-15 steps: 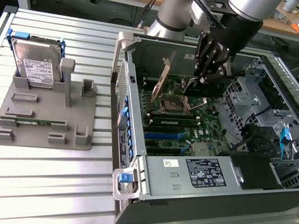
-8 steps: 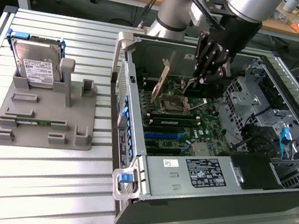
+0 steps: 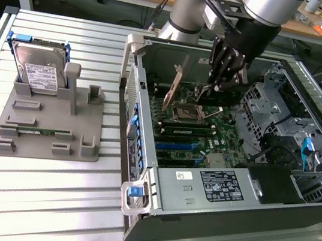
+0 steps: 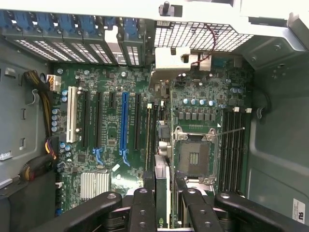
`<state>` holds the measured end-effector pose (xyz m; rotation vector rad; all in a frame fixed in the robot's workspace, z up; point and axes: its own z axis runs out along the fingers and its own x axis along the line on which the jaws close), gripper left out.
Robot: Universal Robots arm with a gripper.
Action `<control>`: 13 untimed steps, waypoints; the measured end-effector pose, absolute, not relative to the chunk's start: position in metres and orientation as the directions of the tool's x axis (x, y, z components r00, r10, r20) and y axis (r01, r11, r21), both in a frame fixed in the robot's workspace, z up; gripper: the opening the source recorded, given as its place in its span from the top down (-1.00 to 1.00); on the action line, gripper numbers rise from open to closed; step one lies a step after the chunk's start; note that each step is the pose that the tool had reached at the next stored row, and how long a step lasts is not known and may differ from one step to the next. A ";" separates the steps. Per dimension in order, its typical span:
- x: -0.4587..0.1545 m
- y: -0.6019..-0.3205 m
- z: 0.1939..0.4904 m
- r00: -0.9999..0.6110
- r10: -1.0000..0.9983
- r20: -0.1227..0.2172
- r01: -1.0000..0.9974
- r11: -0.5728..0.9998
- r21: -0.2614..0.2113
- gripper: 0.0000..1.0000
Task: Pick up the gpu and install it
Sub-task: 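Insert the gpu into the slot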
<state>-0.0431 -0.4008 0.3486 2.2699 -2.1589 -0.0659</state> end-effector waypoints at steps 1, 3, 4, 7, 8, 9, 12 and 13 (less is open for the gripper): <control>-0.043 -0.401 0.348 0.050 -0.998 -0.025 -0.998 -0.050 0.035 0.47; -0.043 -0.401 0.348 0.050 -0.998 -0.025 -0.998 -0.051 0.035 0.47; -0.043 -0.401 0.348 0.050 -0.998 -0.025 -0.998 -0.051 0.035 0.47; -0.043 -0.401 0.346 0.050 -0.998 -0.025 -0.998 -0.051 0.035 0.47; -0.043 -0.401 0.346 0.050 -0.998 -0.025 -0.998 -0.050 0.035 0.47; -0.043 -0.401 0.346 0.050 -0.998 -0.025 -0.998 -0.050 0.035 0.47; -0.043 -0.401 0.345 0.050 -0.998 -0.025 -0.998 -0.051 0.035 0.47; -0.043 -0.401 0.345 0.050 -0.998 -0.025 -0.998 -0.051 0.035 0.47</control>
